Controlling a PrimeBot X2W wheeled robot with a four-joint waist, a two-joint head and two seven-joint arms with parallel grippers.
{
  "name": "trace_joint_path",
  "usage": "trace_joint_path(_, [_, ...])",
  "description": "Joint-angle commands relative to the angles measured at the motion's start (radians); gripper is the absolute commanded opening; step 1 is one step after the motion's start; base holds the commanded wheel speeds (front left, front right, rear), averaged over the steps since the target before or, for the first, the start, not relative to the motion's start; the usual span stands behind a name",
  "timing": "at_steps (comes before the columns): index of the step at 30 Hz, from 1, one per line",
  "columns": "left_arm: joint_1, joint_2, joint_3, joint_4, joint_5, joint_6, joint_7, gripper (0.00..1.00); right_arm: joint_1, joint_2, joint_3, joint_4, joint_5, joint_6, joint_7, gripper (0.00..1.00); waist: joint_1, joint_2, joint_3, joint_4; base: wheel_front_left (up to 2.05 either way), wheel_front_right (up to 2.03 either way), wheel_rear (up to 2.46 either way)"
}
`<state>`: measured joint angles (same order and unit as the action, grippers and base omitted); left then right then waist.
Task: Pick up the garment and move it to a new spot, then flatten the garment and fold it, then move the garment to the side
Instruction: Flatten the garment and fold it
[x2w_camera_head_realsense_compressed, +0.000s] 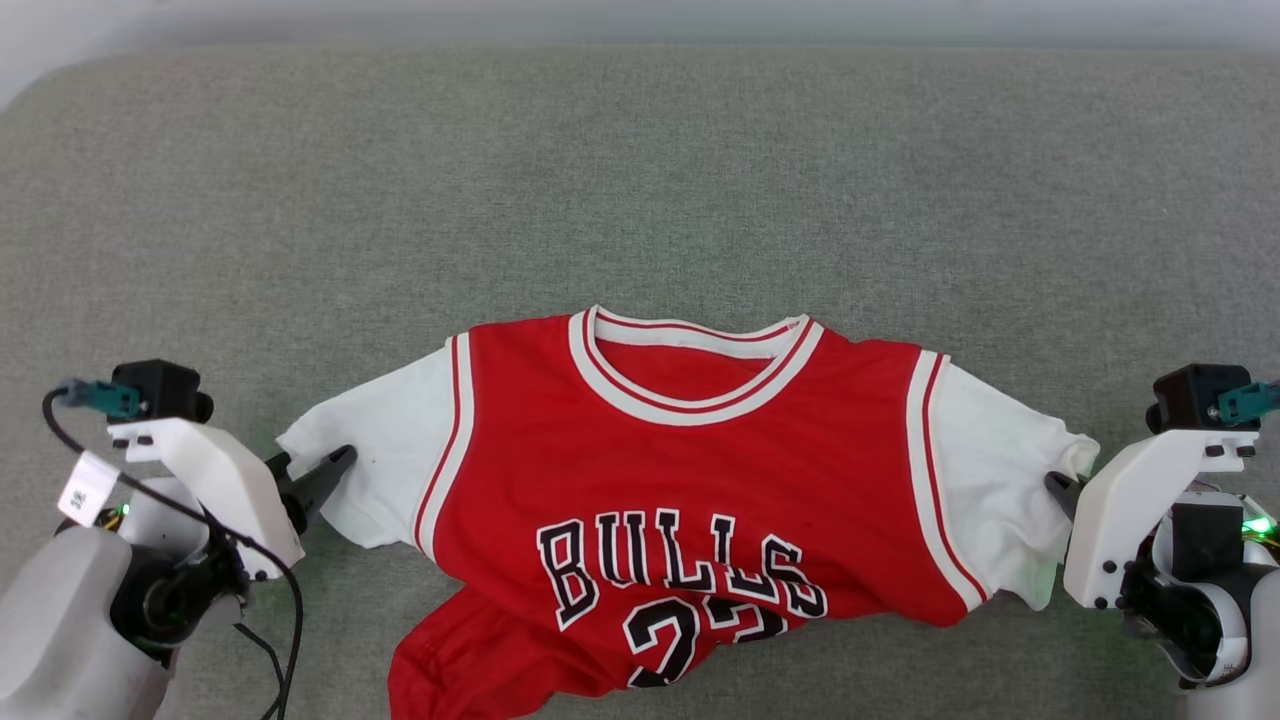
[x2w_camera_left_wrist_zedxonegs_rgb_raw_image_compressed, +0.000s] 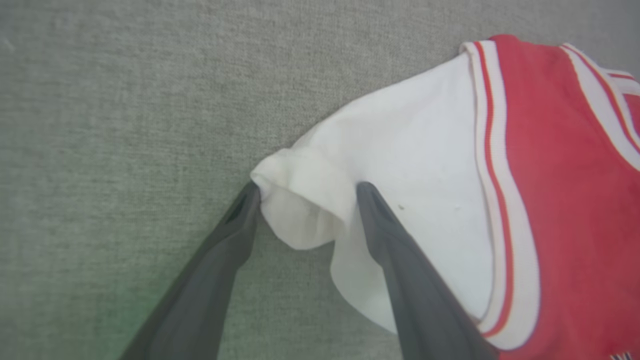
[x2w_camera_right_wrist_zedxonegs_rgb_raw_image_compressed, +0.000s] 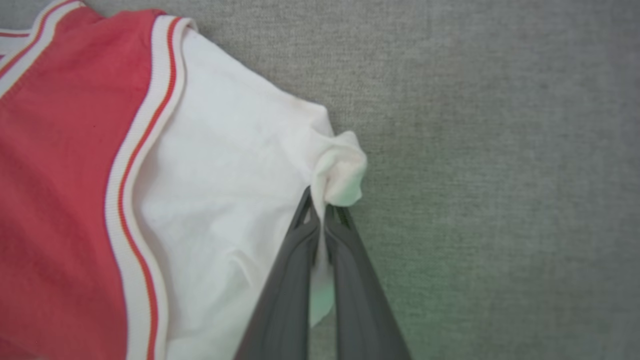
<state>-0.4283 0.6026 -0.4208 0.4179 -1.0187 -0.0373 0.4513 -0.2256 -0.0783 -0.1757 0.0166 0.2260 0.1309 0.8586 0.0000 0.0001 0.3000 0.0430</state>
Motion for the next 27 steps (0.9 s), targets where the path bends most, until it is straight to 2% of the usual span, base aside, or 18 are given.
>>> trace_joint_path(1, [0.014,-0.016,-0.024,0.021,0.001,-0.005,0.023,1.0,0.004,0.004,0.001,-0.004,0.001,0.0,-0.003,0.0,0.0,-0.0001,0.005,-0.005,0.0,0.0,0.0])
trace_joint_path(3, [0.008,-0.029,-0.041,0.056,-0.011,-0.011,0.062,1.0,0.001,0.006,0.002,-0.006,0.002,0.0,-0.009,0.0,0.0,-0.0001,0.008,-0.009,0.0,0.0,0.0])
trace_joint_path(4, [0.01,-0.035,-0.055,0.071,-0.014,-0.014,0.088,0.76,0.002,0.008,0.003,-0.005,0.002,0.0,-0.01,0.0,0.0,-0.0001,0.008,-0.01,0.0,0.0,0.0])
trace_joint_path(5, [0.009,-0.044,-0.064,0.081,-0.02,-0.02,0.103,0.44,0.0,0.009,0.004,-0.006,0.007,0.0,-0.015,0.0,0.0,-0.0001,0.007,-0.011,0.0,0.0,0.0])
trace_joint_path(6, [0.002,-0.051,-0.069,0.085,-0.021,-0.025,0.107,0.25,-0.001,0.009,0.004,-0.006,0.005,0.0,-0.016,0.0,0.0,-0.0001,0.006,-0.011,0.0,0.0,0.0])
trace_joint_path(7, [-0.006,-0.054,-0.074,0.087,-0.015,-0.032,0.105,0.0,-0.001,0.01,0.003,-0.005,0.004,0.0,-0.018,0.0,0.0,-0.0001,0.004,-0.011,0.0,0.0,0.0])
trace_joint_path(11, [-0.051,-0.047,-0.067,0.09,0.032,-0.041,0.023,0.0,-0.021,-0.004,0.007,-0.012,-0.007,0.0,-0.062,0.0,0.0,-0.0001,-0.013,-0.007,0.0,0.0,0.0])
trace_joint_path(17, [-0.138,-0.03,-0.045,0.076,0.134,-0.013,-0.149,0.0,-0.078,-0.03,0.005,0.003,-0.034,0.0,-0.15,0.0,0.0,-0.0001,-0.06,0.002,0.0,0.0,0.0])
trace_joint_path(24, [-0.284,-0.06,-0.016,0.072,0.21,0.019,-0.307,0.0,-0.234,-0.061,-0.006,0.08,-0.059,-0.001,-0.279,0.0,0.0,-0.0001,-0.103,0.012,0.0,0.0,0.0])
trace_joint_path(27, [-0.363,-0.078,-0.004,0.089,0.234,0.009,-0.385,0.0,-0.334,-0.065,-0.02,0.128,-0.062,-0.001,-0.325,0.0,0.0,-0.0001,-0.106,0.013,0.0,0.0,0.0])
